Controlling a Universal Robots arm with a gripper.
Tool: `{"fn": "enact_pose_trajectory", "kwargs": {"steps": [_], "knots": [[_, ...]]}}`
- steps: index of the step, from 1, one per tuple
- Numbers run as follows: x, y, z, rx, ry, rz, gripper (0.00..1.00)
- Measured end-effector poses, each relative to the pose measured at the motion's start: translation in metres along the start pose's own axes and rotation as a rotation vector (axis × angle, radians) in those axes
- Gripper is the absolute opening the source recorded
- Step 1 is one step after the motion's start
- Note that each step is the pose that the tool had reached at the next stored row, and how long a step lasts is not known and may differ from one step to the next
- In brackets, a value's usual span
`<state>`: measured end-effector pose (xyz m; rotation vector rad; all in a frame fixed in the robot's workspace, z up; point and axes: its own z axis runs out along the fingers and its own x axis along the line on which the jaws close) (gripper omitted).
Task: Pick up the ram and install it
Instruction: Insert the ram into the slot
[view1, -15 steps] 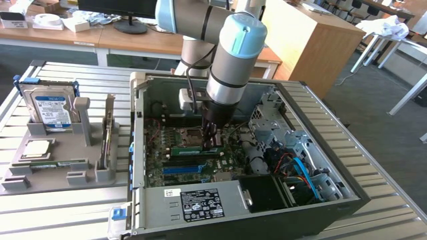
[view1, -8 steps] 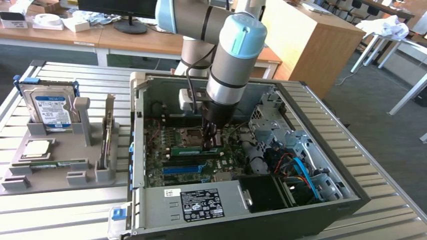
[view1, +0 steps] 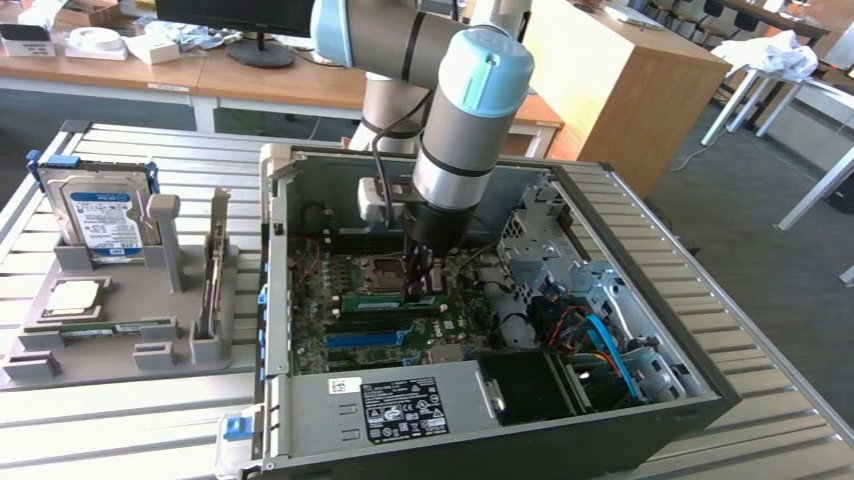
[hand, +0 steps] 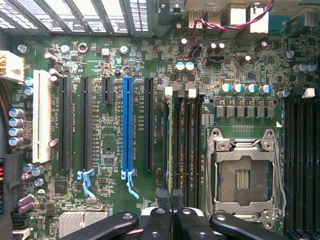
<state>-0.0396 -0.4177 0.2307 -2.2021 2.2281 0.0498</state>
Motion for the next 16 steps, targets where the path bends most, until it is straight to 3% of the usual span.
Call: {"fn": "enact_pose_trajectory", "kwargs": {"steps": [16], "knots": [[0.0,0.0,-0.0005,-0.0019,0.0003,-0.007,0.11]]}}
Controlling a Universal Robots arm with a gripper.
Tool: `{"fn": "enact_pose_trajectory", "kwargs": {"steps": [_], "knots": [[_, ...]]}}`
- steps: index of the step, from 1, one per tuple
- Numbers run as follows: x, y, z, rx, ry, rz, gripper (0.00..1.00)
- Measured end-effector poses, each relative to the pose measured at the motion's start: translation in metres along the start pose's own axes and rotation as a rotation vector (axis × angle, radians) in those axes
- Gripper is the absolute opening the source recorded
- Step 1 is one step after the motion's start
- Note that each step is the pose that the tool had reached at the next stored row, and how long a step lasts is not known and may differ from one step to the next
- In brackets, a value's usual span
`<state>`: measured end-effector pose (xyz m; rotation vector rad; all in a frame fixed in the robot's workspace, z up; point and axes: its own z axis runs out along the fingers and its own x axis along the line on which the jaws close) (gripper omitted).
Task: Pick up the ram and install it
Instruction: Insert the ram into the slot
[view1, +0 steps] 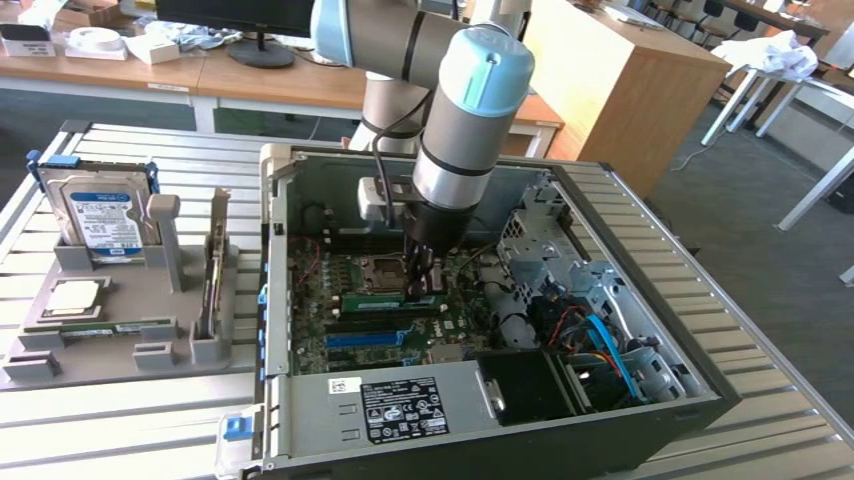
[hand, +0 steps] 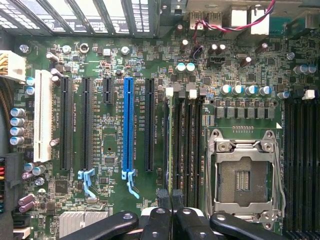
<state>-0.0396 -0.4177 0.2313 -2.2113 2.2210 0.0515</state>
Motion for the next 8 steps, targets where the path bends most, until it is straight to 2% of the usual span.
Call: {"fn": "enact_pose_trajectory", "kwargs": {"steps": [8], "knots": [[0.0001,0.0,0.0011,-0.0001,0.0001,0.0,0.11]]}}
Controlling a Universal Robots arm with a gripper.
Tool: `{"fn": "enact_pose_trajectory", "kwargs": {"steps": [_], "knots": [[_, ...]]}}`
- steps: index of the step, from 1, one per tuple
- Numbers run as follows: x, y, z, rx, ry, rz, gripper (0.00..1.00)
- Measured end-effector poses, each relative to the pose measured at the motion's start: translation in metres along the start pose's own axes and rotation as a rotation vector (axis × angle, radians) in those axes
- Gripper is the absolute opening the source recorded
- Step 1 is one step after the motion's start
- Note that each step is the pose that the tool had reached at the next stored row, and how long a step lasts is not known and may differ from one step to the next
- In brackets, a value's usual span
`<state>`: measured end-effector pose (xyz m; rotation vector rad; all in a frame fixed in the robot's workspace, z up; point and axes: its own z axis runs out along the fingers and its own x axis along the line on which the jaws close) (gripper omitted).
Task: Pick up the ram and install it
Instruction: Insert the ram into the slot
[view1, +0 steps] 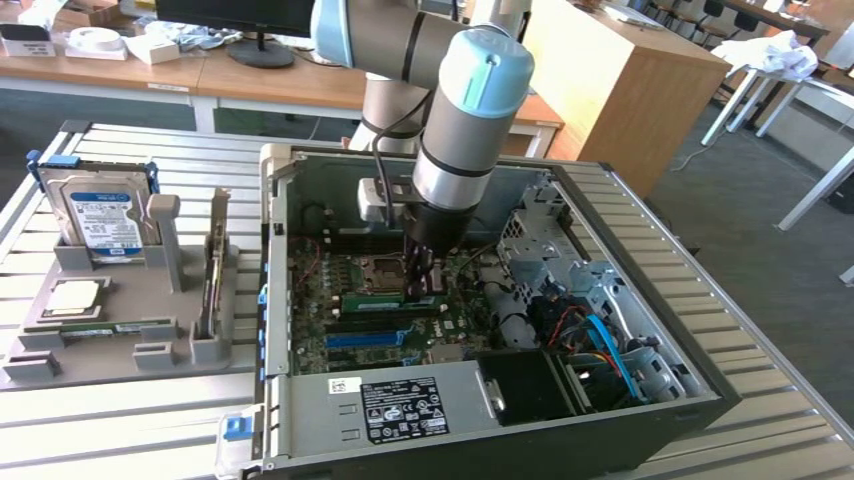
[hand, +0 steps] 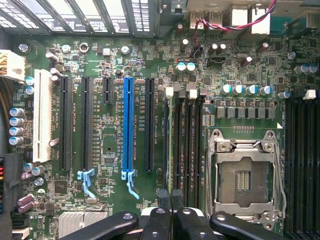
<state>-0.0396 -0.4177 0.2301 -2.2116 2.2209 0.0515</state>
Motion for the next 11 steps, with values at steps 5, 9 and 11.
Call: {"fn": "enact_pose_trajectory", "kwargs": {"steps": [5,9,11], "knots": [[0.0,-0.0001,0.0001,0.0001,-0.0001,0.0,0.11],[0.0,-0.0001,0.0011,0.0001,-0.0001,0.0,0.11],[0.0,-0.0001,0.0012,0.0,0.0,0.0,0.11]]}}
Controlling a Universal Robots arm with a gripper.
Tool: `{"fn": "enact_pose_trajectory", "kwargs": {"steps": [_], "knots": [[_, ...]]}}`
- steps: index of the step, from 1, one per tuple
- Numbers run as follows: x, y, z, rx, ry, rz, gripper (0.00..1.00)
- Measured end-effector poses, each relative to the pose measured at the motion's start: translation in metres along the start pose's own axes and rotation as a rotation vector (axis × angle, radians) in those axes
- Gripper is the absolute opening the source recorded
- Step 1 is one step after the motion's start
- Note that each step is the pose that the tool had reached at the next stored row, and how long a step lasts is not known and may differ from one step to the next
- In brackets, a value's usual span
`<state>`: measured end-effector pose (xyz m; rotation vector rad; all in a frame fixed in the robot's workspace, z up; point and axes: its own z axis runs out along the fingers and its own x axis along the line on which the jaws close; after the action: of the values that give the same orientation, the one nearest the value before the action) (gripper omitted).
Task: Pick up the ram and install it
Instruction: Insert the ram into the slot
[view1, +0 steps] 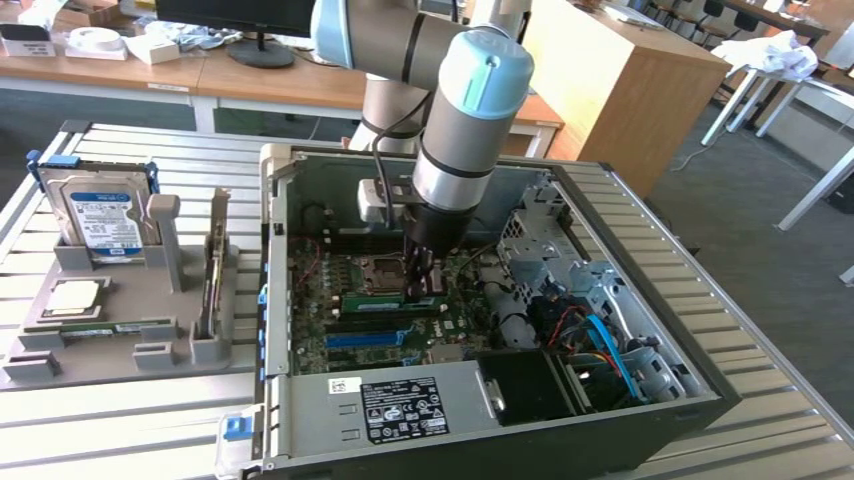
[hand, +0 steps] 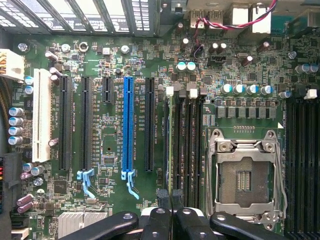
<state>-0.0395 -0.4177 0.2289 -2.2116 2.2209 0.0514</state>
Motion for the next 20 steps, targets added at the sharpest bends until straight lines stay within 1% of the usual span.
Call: {"fn": "enact_pose_trajectory", "kwargs": {"steps": [20], "knots": [[0.0,-0.0009,0.0002,0.0,-0.0002,0.0,0.11]]}}
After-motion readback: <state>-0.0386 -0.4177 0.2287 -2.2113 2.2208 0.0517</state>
